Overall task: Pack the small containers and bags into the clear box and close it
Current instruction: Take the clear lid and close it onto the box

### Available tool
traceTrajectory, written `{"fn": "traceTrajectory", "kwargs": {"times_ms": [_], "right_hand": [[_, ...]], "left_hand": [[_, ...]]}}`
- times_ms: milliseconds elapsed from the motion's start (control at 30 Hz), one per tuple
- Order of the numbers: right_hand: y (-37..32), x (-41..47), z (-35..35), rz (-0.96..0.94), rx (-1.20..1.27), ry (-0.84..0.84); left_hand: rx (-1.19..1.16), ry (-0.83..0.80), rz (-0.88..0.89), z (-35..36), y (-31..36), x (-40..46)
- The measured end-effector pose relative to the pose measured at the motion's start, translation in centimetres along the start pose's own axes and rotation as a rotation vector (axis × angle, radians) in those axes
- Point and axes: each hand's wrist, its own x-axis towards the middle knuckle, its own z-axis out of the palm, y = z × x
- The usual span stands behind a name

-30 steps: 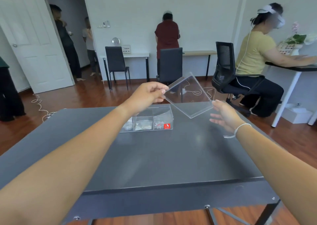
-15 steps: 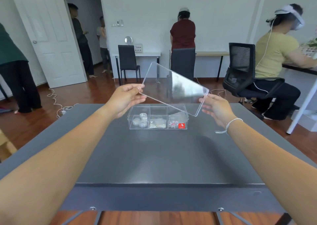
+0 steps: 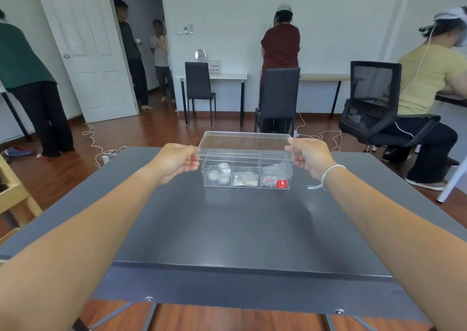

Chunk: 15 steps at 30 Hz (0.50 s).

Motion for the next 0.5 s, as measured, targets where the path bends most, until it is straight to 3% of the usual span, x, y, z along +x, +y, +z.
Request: {"fn": "traceTrajectory", "kwargs": {"times_ms": [500], "right_hand": [[2.0,0.2,0.5,-0.031,-0.109,0.056]], "left_hand": [[0.185,0.028,-0.079,0.8,-1.6,1.1]]}}
